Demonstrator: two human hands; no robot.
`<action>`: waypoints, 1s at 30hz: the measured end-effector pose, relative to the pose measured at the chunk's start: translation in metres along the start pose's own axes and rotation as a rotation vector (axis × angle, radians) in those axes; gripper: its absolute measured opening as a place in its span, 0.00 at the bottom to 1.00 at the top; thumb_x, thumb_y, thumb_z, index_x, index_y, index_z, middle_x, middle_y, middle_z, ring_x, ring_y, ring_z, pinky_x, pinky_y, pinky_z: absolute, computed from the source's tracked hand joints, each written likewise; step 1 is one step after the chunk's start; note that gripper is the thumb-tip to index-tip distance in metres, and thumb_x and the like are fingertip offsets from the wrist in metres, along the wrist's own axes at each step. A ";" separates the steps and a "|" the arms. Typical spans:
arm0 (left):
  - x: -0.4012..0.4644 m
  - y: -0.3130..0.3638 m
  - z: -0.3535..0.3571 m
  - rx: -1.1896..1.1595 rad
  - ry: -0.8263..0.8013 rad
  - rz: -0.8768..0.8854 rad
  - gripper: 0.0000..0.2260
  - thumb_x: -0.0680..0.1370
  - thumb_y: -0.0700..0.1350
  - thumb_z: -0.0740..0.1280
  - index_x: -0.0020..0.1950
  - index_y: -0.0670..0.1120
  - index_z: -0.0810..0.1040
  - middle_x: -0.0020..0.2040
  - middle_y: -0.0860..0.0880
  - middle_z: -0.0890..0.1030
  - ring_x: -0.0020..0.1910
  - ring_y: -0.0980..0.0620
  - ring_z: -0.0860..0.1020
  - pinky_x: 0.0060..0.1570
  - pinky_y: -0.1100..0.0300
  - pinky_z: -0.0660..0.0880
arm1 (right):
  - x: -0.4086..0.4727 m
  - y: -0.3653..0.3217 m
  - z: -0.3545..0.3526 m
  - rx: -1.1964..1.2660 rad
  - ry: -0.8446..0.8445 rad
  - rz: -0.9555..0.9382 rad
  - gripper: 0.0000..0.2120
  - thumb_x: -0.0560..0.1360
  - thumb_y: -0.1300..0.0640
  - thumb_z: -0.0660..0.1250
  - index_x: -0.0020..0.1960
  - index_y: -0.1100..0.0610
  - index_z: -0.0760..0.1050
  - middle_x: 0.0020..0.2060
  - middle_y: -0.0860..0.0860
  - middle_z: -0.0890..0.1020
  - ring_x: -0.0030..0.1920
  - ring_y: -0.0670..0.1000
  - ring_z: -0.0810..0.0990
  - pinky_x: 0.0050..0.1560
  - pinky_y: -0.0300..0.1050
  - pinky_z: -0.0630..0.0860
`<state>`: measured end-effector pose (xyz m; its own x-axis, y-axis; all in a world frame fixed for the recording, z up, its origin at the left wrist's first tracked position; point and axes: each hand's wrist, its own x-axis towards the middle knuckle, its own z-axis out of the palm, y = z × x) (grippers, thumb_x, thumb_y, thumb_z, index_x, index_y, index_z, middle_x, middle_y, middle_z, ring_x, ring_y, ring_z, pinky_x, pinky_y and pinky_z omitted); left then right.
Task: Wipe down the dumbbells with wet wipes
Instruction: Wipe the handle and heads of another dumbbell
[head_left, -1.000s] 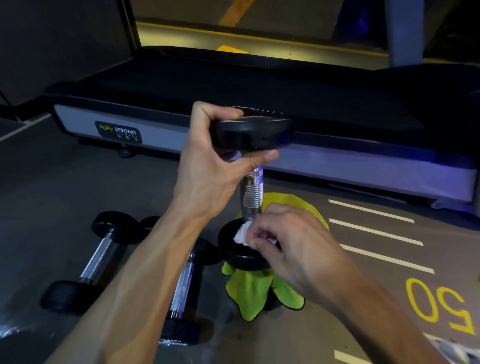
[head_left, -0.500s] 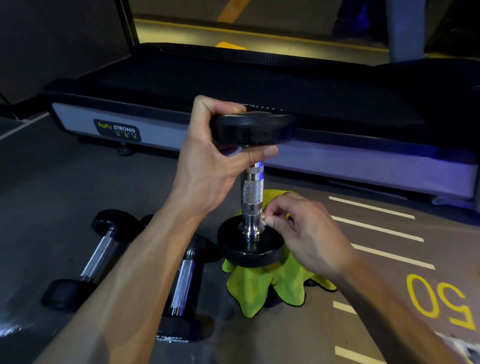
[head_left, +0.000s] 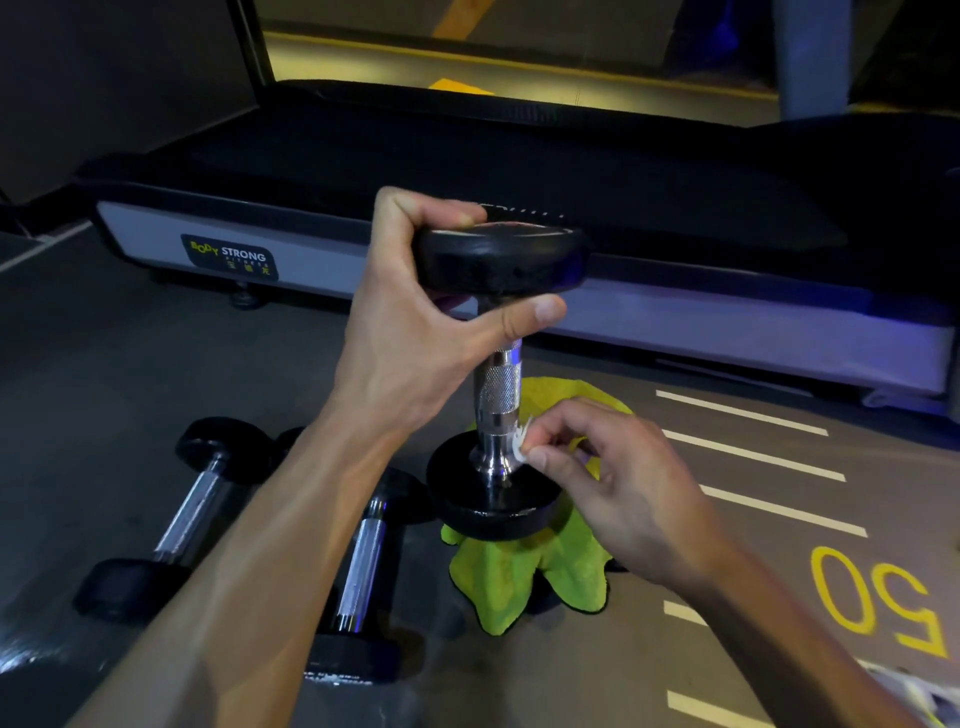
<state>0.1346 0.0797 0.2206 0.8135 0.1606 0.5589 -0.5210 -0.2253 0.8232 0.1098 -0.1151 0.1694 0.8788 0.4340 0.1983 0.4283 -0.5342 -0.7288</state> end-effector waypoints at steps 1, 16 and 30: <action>0.000 0.002 0.001 0.021 0.011 0.006 0.31 0.64 0.55 0.84 0.56 0.54 0.68 0.63 0.50 0.80 0.61 0.54 0.81 0.59 0.60 0.79 | -0.001 0.002 -0.001 0.014 0.017 0.001 0.07 0.79 0.59 0.70 0.46 0.48 0.79 0.45 0.41 0.83 0.51 0.43 0.80 0.47 0.30 0.71; -0.002 0.009 0.031 -0.140 -0.135 0.113 0.32 0.61 0.47 0.84 0.56 0.50 0.68 0.64 0.41 0.77 0.64 0.51 0.79 0.66 0.54 0.76 | -0.014 0.013 -0.002 0.112 0.361 0.053 0.07 0.79 0.60 0.70 0.48 0.48 0.78 0.44 0.42 0.84 0.48 0.44 0.82 0.48 0.32 0.73; 0.009 0.008 0.008 -0.005 -0.243 -0.002 0.25 0.71 0.54 0.77 0.60 0.51 0.67 0.68 0.47 0.76 0.64 0.51 0.80 0.60 0.59 0.76 | 0.016 -0.019 0.016 -0.172 0.507 -0.264 0.04 0.76 0.65 0.70 0.49 0.58 0.81 0.43 0.51 0.77 0.42 0.51 0.78 0.45 0.44 0.75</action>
<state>0.1399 0.0717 0.2316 0.8525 -0.0754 0.5172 -0.5201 -0.2202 0.8252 0.1126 -0.0861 0.1761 0.7109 0.1902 0.6771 0.6365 -0.5834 -0.5045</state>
